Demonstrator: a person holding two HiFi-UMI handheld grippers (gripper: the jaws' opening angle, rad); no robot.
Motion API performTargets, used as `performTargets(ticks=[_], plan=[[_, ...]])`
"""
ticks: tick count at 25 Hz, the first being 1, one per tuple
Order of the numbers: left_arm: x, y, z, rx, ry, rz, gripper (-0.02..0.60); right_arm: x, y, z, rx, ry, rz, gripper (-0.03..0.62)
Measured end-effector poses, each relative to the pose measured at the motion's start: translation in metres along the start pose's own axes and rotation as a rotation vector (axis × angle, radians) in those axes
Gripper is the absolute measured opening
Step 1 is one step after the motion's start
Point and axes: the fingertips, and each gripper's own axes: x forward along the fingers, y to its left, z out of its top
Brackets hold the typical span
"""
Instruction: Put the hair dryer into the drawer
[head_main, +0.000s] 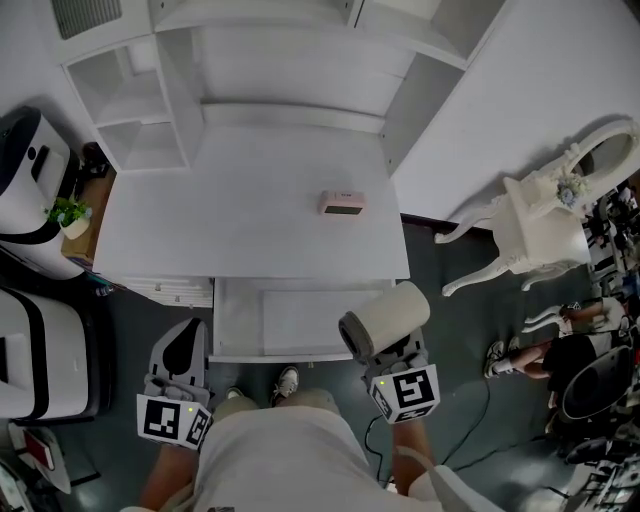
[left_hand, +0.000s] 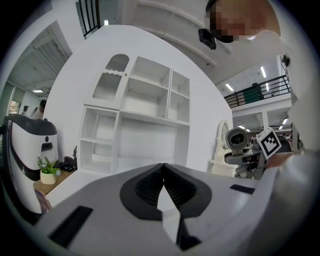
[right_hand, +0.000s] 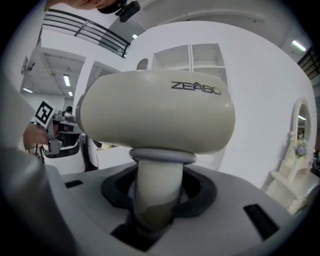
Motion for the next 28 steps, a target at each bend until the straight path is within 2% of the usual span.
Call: performTargets(ticks=[5,11,17,22,28], plan=[[-0.007,0.010,0.000,-0.008,0.005,0.029,0.015,0.017,0.015,-0.029,-0.105,0.090,0.043,0.170],[-0.010,0.019,-0.013,-0.023,0.026,0.046,0.015,0.049,0.037,-0.073,-0.177,0.190,0.108,0.170],[-0.014,0.023,-0.023,-0.028,0.062,0.069,0.015,0.076,0.059,-0.124,-0.335,0.304,0.222,0.170],[-0.025,0.034,-0.034,-0.035,0.095,0.116,0.015,0.094,0.075,-0.147,-0.368,0.343,0.292,0.170],[-0.034,0.042,-0.046,-0.049,0.126,0.159,0.015,0.125,0.096,-0.186,-0.482,0.410,0.388,0.170]])
